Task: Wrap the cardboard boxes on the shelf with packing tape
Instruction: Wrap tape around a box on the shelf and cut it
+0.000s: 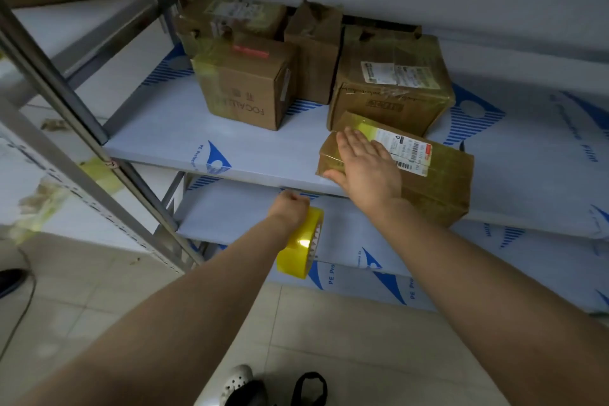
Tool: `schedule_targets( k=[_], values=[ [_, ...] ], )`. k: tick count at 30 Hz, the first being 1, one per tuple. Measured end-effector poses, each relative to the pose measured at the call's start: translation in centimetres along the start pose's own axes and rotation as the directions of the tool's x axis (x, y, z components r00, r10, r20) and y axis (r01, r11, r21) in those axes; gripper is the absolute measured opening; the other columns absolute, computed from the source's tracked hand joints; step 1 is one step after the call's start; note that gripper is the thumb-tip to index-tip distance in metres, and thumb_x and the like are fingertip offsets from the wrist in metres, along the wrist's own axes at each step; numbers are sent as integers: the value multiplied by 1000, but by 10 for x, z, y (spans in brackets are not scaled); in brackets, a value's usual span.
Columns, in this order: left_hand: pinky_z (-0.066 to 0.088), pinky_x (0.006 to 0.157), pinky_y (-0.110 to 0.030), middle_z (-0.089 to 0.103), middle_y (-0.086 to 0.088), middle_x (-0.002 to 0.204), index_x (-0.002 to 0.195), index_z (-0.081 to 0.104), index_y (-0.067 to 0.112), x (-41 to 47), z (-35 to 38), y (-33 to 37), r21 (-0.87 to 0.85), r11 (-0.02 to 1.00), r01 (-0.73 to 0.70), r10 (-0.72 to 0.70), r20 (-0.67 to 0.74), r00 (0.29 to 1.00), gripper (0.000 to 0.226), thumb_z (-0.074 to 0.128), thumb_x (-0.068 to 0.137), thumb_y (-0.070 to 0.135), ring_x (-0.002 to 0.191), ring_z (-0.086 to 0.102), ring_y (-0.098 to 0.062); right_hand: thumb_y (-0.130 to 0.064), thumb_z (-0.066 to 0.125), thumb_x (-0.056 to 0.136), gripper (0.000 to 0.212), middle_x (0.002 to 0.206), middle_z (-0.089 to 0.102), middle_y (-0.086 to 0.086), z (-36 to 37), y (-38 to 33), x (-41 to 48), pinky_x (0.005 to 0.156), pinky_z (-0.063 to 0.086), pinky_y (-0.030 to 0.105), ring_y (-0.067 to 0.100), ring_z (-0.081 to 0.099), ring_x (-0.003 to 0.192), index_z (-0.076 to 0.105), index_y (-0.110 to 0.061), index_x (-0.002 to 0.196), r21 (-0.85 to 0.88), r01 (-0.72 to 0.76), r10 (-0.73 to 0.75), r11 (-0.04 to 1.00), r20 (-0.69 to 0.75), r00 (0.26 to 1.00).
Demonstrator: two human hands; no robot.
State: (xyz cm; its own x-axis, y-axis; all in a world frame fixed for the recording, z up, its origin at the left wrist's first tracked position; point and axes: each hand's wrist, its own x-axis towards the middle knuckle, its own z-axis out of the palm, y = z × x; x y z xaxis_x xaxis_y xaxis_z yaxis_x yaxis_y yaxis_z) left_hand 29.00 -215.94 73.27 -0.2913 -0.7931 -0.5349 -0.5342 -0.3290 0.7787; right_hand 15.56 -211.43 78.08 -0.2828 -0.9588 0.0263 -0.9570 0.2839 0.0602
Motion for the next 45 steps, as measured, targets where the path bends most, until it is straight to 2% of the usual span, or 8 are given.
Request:
schedule_targets(
  k=[3, 11, 17, 22, 27, 34, 39, 45],
  values=[
    [41, 81, -31, 52, -6, 81, 78, 50, 15, 1, -1, 2, -15, 1000, -1, 1, 13, 1000, 20, 47, 98, 16, 87, 47, -23, -45, 43, 96, 78, 161, -3, 4, -3, 3, -2, 118, 1, 32, 16, -2, 148, 1, -13, 153, 20, 26, -27, 999, 55, 998],
    [40, 80, -31, 49, -7, 82, 90, 49, 13, 2, -7, 1, -37, 999, 3, -1, 36, 999, 11, 45, 99, 18, 85, 46, -24, -2, 57, 88, 97, 157, -25, 3, -14, 14, 2, 115, -10, 29, 17, -22, 144, -16, -15, 150, 85, 51, -71, 995, 246, 967],
    [40, 80, -30, 52, -7, 89, 99, 50, 12, -3, -10, 4, -39, 999, -29, 30, 28, 999, 9, 46, 98, 20, 85, 49, -24, -51, 55, 89, 93, 161, -8, 3, -5, -1, -2, 118, -1, 30, 16, -5, 148, -3, -14, 153, 48, -30, 26, 998, 78, 997],
    [41, 86, -33, 53, -10, 101, 103, 51, 15, -6, -15, 5, -51, 998, -23, 24, 34, 999, 10, 44, 99, 21, 93, 49, -26, -43, 53, 93, 87, 161, -6, 5, -5, 0, -1, 118, 0, 31, 17, -4, 148, -3, -13, 152, 4, -11, 10, 1000, 68, 998],
    [38, 79, -30, 48, -4, 83, 98, 49, 13, -5, -19, 7, -52, 999, -11, 13, 37, 999, 9, 45, 99, 21, 85, 45, -23, -33, 60, 91, 92, 161, -9, 5, -4, 4, -3, 117, -3, 30, 17, -7, 148, -5, -13, 152, 10, 18, -19, 1000, 86, 996],
    [37, 79, -30, 46, -2, 78, 95, 49, 13, -7, -20, 10, -64, 998, -18, 20, 34, 999, 10, 46, 99, 21, 80, 45, -20, -51, 32, 98, 71, 161, 4, 4, -1, -3, -1, 118, 4, 33, 17, 3, 148, 8, -13, 153, 20, -35, 35, 999, -12, 999],
    [37, 79, -30, 46, -3, 80, 93, 48, 13, -7, -23, 8, -59, 998, -18, 19, 18, 1000, 11, 45, 99, 21, 81, 44, -21, -31, 41, 100, 74, 160, -12, 6, -8, 9, 0, 117, -6, 30, 16, -10, 147, -7, -12, 152, 72, 32, -42, 997, 148, 988],
    [39, 80, -32, 49, -6, 88, 99, 49, 13, -20, -27, 8, -77, 995, -69, 72, 34, 997, 13, 44, 100, 25, 88, 45, -23, -28, 46, 99, 76, 160, -13, 5, -9, 7, -2, 117, -9, 33, 18, -13, 147, -6, -14, 152, 37, 26, -31, 999, 134, 991]
  ],
)
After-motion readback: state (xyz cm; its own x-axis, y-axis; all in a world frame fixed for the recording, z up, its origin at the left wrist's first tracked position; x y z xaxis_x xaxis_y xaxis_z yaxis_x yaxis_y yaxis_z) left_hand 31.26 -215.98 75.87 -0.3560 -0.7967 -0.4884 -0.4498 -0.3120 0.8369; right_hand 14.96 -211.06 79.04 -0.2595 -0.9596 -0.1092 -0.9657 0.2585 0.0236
